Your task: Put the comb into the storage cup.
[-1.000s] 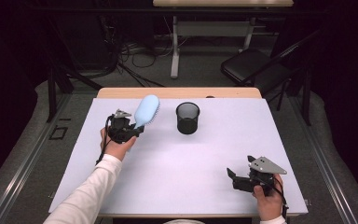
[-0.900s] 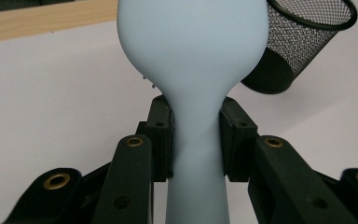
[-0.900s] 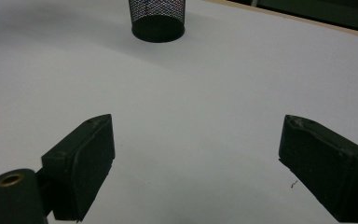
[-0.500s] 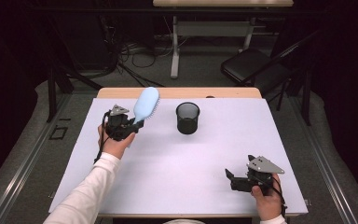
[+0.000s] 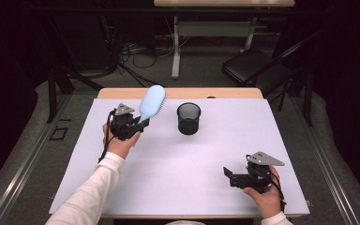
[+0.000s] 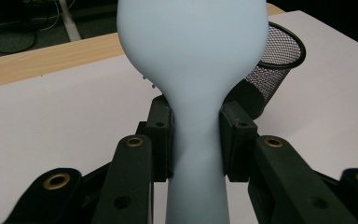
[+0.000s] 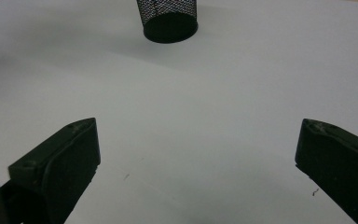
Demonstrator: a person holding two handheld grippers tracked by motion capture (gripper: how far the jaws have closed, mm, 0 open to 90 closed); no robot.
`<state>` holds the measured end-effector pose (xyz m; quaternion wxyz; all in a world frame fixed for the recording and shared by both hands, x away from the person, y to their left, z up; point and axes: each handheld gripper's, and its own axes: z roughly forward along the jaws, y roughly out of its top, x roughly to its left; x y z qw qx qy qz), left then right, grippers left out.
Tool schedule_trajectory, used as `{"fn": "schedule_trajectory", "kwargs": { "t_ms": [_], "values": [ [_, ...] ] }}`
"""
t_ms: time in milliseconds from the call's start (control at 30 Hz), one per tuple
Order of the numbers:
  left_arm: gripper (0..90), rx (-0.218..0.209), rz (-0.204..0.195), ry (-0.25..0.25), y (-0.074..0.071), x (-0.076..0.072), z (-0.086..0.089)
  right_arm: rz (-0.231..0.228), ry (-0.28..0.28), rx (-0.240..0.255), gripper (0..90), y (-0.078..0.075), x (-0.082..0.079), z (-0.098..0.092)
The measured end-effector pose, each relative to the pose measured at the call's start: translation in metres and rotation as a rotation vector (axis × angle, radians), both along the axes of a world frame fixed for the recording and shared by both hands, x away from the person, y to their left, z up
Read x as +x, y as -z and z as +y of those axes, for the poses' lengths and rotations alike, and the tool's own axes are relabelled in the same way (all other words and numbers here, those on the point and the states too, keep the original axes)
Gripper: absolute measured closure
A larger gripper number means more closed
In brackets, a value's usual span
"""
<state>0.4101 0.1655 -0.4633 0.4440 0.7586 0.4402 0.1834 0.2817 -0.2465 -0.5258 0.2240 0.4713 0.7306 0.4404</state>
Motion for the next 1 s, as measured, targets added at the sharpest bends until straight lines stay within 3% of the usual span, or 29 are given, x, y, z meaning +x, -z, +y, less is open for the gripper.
{"fn": "schedule_trajectory", "kwargs": {
  "t_ms": [133,333,633,1000],
  "values": [
    [69.1,0.004,-0.006,0.012,-0.002,0.001,-0.003,0.009,0.025,-0.062,0.0,-0.006,0.002,0.006],
    [69.1,0.005,-0.011,0.023,-0.004,0.001,-0.005,0.001,-0.008,-0.089,0.7,-0.010,0.004,0.011],
    [69.1,0.009,-0.017,0.041,-0.006,0.001,-0.010,0.040,-0.058,-0.111,1.0,-0.030,0.025,0.020],
    [69.1,0.005,-0.027,0.056,-0.009,-0.002,-0.013,0.074,-0.077,-0.103,1.8,-0.053,0.050,0.029]
  ]
}}
